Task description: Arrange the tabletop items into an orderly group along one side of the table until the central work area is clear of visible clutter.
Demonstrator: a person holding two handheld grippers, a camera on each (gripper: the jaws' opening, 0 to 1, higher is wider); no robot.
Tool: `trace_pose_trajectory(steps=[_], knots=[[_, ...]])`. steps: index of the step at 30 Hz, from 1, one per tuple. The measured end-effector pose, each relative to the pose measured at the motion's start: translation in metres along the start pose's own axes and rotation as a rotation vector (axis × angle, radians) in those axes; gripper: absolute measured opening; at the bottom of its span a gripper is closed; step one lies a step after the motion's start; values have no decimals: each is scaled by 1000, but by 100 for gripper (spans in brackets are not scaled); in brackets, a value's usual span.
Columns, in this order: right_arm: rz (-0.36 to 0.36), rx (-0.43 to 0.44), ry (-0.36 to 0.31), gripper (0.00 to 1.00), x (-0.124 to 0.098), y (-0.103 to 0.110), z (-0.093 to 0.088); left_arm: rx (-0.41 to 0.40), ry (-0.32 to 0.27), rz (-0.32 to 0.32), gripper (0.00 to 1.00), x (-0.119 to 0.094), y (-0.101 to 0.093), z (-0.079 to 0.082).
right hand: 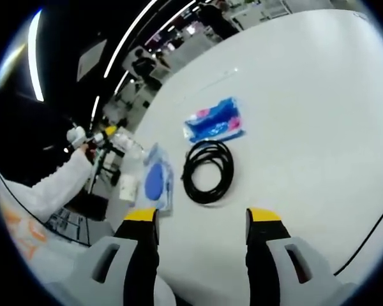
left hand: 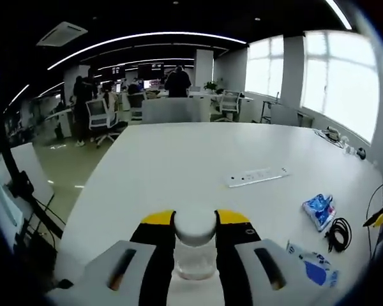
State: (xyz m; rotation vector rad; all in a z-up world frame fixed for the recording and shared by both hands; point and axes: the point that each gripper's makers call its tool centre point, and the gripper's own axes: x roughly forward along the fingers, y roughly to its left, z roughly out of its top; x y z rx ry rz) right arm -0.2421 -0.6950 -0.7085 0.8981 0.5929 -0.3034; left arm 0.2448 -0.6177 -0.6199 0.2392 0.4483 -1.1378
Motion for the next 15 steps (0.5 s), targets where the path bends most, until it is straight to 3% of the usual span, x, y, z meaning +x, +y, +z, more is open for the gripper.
trace_pose_trajectory(steps=[9, 15], knots=[[16, -6, 21, 53, 4, 5, -6, 55, -14, -19, 22, -15, -25, 3], [23, -8, 21, 54, 4, 5, -7, 54, -29, 4, 22, -24, -26, 1]])
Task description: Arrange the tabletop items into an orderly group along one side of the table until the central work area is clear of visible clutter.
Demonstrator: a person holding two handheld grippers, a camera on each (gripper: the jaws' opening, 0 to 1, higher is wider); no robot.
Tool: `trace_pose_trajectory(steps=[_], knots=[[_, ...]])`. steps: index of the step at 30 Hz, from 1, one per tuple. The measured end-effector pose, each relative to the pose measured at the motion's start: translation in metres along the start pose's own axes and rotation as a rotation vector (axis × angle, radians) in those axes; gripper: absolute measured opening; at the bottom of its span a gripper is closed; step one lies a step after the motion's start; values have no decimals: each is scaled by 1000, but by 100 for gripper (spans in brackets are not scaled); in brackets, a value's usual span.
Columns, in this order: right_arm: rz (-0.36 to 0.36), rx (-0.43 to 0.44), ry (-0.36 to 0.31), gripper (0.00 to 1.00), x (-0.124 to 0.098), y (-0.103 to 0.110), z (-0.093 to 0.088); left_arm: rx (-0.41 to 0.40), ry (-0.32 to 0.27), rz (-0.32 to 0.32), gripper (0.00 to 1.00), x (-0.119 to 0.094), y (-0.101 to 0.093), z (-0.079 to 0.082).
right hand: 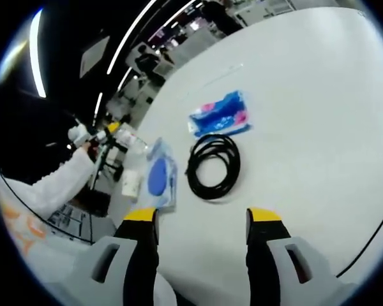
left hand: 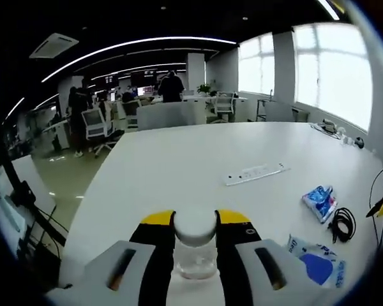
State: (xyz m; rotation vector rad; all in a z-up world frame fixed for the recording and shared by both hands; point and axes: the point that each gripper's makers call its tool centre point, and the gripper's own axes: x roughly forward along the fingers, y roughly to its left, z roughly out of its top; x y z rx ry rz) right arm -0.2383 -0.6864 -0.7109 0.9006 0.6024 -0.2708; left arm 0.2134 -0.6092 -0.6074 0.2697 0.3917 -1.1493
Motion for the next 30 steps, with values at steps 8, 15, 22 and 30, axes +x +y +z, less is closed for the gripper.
trace_pose_trajectory(steps=[8, 15, 22, 30], knots=[[19, -15, 3, 55, 1, 7, -2, 50, 33, 9, 23, -2, 1, -9], [23, -9, -17, 56, -2, 7, -1, -2, 10, 50, 58, -7, 2, -5], [22, -2, -22, 56, -5, 4, -3, -57, 28, 59, 62, -14, 2, -14], [28, 3, -45, 56, -6, 4, 2, -187, 6, 46, 60, -33, -9, -24]])
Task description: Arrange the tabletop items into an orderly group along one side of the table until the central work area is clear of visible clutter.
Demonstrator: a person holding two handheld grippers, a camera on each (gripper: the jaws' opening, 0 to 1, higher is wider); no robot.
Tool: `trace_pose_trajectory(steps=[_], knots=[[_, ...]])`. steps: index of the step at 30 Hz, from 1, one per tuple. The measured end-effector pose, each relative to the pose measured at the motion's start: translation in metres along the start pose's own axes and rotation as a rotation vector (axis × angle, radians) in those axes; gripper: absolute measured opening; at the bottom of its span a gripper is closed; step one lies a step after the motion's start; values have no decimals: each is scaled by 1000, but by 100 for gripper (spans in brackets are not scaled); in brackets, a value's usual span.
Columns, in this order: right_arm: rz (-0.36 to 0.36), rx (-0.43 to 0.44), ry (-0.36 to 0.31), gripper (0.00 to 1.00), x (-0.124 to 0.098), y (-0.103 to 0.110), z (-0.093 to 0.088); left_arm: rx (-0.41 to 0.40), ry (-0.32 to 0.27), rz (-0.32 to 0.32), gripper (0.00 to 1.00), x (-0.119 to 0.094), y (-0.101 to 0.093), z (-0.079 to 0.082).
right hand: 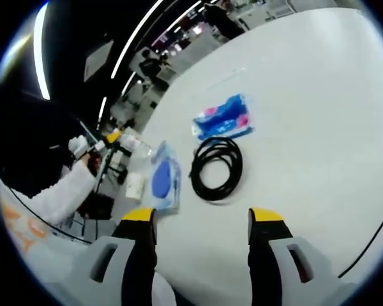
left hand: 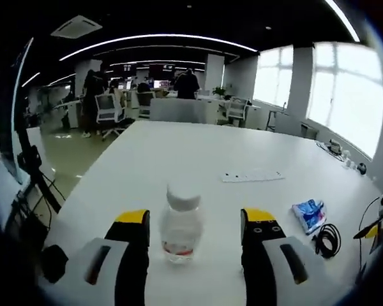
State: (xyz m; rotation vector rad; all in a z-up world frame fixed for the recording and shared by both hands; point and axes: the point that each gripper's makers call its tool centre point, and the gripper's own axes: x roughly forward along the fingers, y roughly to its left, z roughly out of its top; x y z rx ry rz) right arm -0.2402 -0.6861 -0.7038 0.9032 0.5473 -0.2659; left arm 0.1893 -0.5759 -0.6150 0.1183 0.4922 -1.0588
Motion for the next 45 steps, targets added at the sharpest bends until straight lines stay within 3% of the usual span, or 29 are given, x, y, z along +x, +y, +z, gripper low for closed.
trace_pose_trajectory(steps=[5, 12, 15, 22, 27, 31, 35, 38, 45], knots=[[3, 8, 4, 56, 0, -2, -4, -14, 34, 1, 63, -11, -3, -21], [15, 9, 8, 56, 2, -3, -6, -51, 49, 36, 67, -31, -2, -38], [18, 11, 4, 56, 2, -3, -5, -129, 60, 55, 67, -43, -3, -49], [11, 25, -4, 56, -1, -9, -7, -121, 87, 82, 70, -68, -2, -71], [-2, 37, -7, 56, -1, -14, -11, -158, 78, 88, 73, -82, -12, -84], [8, 48, -15, 56, 0, -11, -9, -193, 88, 107, 73, -87, -11, -96], [0, 46, -17, 56, 0, -11, -8, -162, 155, 128, 76, -93, -13, -114], [-8, 42, -13, 56, 0, -12, -9, -180, 173, 120, 79, -95, -19, -125], [-8, 40, 0, 56, 1, -9, -14, -215, 201, 115, 78, -97, -26, -139]])
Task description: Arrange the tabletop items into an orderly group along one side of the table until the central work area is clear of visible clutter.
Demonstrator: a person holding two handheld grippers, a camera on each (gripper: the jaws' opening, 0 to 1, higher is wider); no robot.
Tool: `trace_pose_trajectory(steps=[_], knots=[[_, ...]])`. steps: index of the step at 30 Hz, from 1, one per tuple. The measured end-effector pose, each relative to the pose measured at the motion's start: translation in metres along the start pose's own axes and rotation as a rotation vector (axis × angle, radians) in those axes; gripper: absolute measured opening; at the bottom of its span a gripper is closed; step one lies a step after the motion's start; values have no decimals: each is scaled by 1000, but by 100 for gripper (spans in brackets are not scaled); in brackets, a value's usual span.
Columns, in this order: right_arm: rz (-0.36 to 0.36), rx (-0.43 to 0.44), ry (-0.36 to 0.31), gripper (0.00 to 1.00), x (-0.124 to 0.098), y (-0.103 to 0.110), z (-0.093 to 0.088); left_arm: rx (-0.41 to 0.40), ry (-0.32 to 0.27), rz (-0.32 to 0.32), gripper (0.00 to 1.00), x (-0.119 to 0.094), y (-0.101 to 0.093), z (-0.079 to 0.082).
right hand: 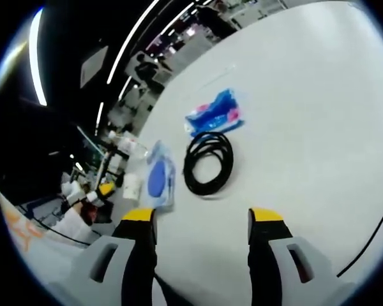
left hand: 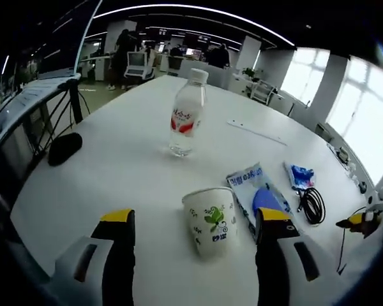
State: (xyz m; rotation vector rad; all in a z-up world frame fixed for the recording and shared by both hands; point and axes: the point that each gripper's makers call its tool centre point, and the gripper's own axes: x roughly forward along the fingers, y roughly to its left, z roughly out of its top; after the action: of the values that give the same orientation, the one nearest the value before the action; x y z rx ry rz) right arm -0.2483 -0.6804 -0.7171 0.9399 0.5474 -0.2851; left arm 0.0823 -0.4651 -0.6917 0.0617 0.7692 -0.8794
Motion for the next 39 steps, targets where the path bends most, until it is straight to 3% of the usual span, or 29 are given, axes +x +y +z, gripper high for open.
trace_pose_trajectory(steps=[10, 15, 17, 19, 21, 24, 31, 34, 39], knots=[[-1, -3, 10, 55, 1, 1, -2, -28, 2, 2, 75, 2, 3, 4], [-3, 4, 5, 55, -1, -1, -3, -22, 40, -4, 72, 10, -5, -3], [-5, 4, 6, 55, -1, 0, -3, -1, 120, 20, 74, 15, -6, -18], [-4, -2, 4, 54, -2, 1, -2, 21, 110, 10, 74, 19, -14, -17], [-2, -8, 4, 54, -2, 3, -2, 6, 120, -26, 68, 23, -26, -19], [0, -7, 13, 54, -2, 3, -5, 9, 147, -16, 60, 28, -27, -24], [-5, 13, -1, 54, -4, -4, -3, -32, 162, 0, 60, 35, -26, -27], [-7, 14, -4, 53, -3, -5, -1, 1, 200, 19, 57, 39, -24, -36], [2, 17, 13, 53, -1, -4, -5, 88, 255, 59, 39, 41, -18, -52]])
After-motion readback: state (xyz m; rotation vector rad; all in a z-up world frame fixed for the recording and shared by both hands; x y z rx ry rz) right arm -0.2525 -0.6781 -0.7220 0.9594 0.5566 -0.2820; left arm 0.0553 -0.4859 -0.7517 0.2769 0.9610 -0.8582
